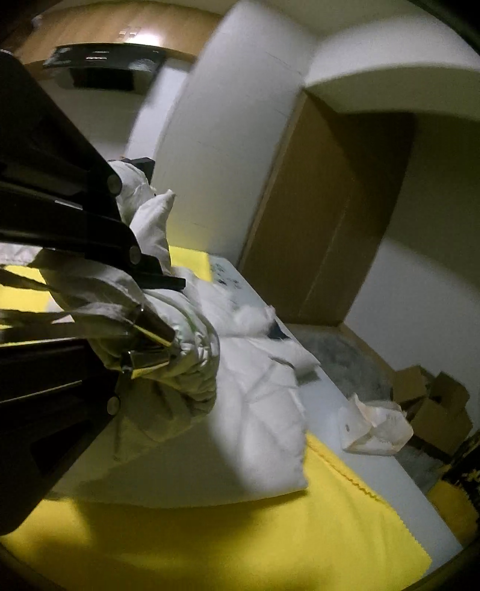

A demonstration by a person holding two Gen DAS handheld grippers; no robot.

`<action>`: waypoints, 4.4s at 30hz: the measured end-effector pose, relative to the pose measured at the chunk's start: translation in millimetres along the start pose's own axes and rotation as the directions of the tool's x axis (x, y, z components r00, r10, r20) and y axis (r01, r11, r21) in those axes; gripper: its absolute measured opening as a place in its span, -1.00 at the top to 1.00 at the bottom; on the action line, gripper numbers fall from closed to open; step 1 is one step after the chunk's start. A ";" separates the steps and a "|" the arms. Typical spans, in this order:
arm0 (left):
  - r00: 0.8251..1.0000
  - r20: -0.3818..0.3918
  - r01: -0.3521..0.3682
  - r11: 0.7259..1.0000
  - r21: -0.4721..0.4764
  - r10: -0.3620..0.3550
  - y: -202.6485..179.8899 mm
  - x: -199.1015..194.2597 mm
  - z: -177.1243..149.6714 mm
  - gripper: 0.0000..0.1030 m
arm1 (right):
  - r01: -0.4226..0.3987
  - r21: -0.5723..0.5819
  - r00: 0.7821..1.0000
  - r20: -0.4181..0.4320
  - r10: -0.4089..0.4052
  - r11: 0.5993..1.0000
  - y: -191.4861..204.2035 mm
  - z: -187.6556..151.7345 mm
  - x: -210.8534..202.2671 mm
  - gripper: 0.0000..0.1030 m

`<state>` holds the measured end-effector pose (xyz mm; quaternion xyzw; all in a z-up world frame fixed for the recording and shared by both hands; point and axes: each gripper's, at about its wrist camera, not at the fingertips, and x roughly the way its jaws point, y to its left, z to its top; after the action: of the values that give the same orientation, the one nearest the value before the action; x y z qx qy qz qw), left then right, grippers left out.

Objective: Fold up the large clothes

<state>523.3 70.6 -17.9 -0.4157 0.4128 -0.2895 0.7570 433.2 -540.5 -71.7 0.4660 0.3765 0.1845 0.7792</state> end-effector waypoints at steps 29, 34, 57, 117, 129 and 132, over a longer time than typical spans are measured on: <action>0.854 0.418 -0.440 0.857 0.267 0.309 -28.2 45.2 37.6 -0.99 | 0.114 0.135 0.945 0.291 -0.149 0.984 -42.1 72.2 30.6 -0.99; 0.746 0.538 -0.607 0.735 0.303 0.393 -79.2 23.0 -33.2 -0.99 | 0.260 -0.101 0.899 0.389 -0.203 0.960 47.1 20.0 11.1 -0.98; 0.593 0.425 -0.792 0.590 0.157 0.684 4.0 73.1 -116.7 -0.99 | 0.744 -0.394 0.652 0.254 -0.714 0.539 47.1 -68.0 273.1 0.88; 0.750 0.217 -0.647 0.761 0.044 0.625 10.7 -41.5 -191.5 -0.99 | 0.573 -0.421 0.785 0.038 -0.618 0.703 64.0 -180.8 199.7 1.00; 0.790 0.133 -0.588 0.801 -0.111 0.598 63.1 -80.5 -188.5 -0.99 | 0.582 -0.423 0.809 0.214 -0.548 0.694 114.3 -131.9 190.2 1.00; 0.847 0.091 -0.508 0.847 -0.157 0.524 78.9 -90.1 -187.8 -0.99 | 0.586 -0.342 0.810 0.229 -0.539 0.735 111.6 -91.7 214.2 1.00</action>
<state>324.0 106.0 -110.8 -0.3543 0.4765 -0.0204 0.8043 509.6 -294.4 -89.9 0.1720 0.4090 -0.0147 0.8960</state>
